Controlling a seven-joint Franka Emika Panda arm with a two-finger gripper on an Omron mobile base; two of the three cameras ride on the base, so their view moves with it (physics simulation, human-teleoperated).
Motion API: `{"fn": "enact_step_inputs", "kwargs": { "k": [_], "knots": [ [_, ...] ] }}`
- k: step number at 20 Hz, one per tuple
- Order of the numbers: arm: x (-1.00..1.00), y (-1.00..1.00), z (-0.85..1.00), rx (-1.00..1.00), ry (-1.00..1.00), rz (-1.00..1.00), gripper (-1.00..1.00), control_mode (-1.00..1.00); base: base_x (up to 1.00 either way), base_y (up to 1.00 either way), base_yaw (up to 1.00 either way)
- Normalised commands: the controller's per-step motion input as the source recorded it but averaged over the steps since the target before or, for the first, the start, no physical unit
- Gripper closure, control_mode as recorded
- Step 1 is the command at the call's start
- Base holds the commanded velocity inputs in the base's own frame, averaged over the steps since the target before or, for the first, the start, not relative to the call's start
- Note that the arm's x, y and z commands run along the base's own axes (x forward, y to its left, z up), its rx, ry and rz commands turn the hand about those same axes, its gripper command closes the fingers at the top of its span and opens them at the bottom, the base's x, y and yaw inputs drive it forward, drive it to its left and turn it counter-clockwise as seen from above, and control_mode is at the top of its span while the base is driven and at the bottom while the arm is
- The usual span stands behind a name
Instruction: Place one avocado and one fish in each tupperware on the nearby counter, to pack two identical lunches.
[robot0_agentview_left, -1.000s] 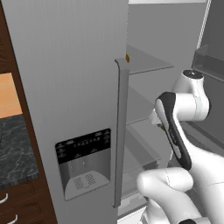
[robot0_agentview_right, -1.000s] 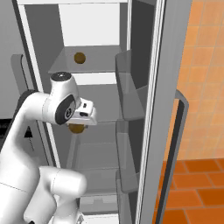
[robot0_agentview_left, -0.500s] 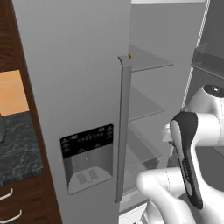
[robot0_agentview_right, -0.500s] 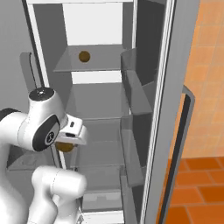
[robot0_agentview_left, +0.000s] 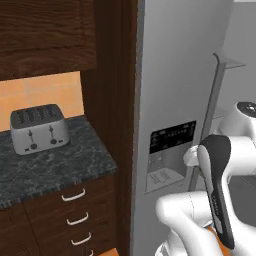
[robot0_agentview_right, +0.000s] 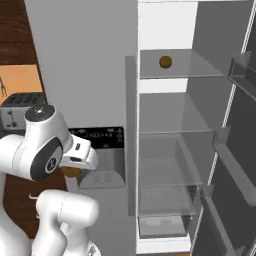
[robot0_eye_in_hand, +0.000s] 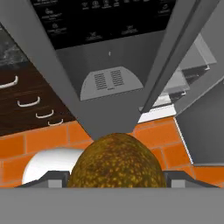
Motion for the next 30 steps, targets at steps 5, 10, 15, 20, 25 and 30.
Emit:
{"fn": "enact_step_inputs", "kwargs": {
  "k": [5, 10, 15, 20, 25, 30],
  "knots": [
    [0.00, 0.00, 0.00, 0.00, 0.00, 0.00, 1.00, 1.00, -0.25, 1.00, 0.07],
    [0.00, 0.00, 0.00, 0.00, 0.00, 0.00, 1.00, 1.00, -0.08, 1.00, 0.14],
    [0.00, 0.00, 0.00, 0.00, 0.00, 0.00, 1.00, 1.00, 0.00, 1.00, 0.30],
    [0.00, 0.00, 0.00, 0.00, 0.00, 0.00, 1.00, 1.00, 0.00, 1.00, 0.32],
    [0.00, 0.00, 0.00, 0.00, 0.00, 0.00, 1.00, 1.00, 0.26, 0.86, 0.21],
    [0.00, 0.00, 0.00, 0.00, 0.00, 0.00, 1.00, 1.00, 0.34, 0.56, 0.06]
  ]
}}
